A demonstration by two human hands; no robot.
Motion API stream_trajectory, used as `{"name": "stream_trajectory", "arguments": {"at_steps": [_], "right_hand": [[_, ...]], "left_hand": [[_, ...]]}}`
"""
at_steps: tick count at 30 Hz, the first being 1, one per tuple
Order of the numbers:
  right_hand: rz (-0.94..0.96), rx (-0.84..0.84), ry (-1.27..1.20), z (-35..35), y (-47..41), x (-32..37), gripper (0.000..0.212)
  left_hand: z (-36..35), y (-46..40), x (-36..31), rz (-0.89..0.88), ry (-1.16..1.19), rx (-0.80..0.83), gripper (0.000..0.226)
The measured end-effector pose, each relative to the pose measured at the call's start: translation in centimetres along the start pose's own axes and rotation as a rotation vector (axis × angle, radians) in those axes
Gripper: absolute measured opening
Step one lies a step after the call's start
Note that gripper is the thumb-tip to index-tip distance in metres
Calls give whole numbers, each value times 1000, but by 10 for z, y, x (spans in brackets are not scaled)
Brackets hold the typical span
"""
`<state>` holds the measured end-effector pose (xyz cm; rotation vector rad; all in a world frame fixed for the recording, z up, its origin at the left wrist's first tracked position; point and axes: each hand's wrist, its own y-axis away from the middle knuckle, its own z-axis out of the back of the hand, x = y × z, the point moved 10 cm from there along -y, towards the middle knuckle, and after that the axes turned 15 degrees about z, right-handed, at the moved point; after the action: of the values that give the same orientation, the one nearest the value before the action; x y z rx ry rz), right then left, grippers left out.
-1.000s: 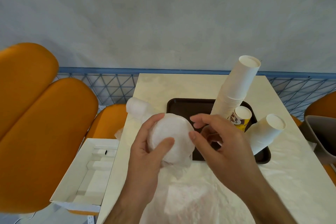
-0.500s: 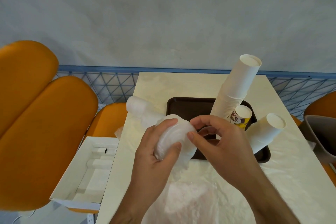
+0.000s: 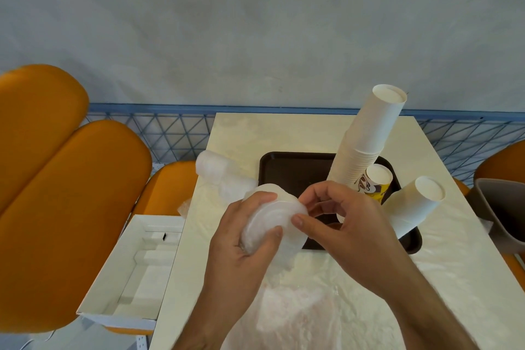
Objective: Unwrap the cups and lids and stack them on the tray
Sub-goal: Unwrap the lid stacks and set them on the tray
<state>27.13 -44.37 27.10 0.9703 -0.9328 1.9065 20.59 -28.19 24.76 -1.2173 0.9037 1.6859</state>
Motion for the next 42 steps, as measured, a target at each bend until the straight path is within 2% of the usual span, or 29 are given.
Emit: {"name": "stream_trajectory", "arguments": {"at_steps": [6, 13, 16, 20, 27, 34, 37, 39, 42], "right_hand": [[-8, 38, -17, -3, 0, -5, 17], [23, -44, -16, 0, 3, -4, 16], [73, -78, 30, 2, 4, 0, 16], [189, -34, 122, -4, 2, 10, 24], [290, -52, 128, -4, 2, 13, 33], [397, -64, 170, -3, 4, 23, 31], [378, -61, 173, -2, 3, 20, 29], [367, -54, 173, -2, 1, 18, 26], [368, -14, 170, -2, -3, 18, 20]], "left_hand": [[-1, -2, 5, 18, -35, 6, 49], [-1, -5, 6, 26, -24, 15, 46], [-1, -4, 3, 1, -56, -7, 47], [-2, -3, -4, -62, -148, -51, 45], [0, -1, -12, -123, -211, -95, 41], [4, -3, -9, -131, -257, -137, 38], [-1, -3, -10, -153, -288, -105, 41], [-4, -1, -11, -189, -333, -96, 52], [-8, -1, -12, -208, -388, -84, 48]]}}
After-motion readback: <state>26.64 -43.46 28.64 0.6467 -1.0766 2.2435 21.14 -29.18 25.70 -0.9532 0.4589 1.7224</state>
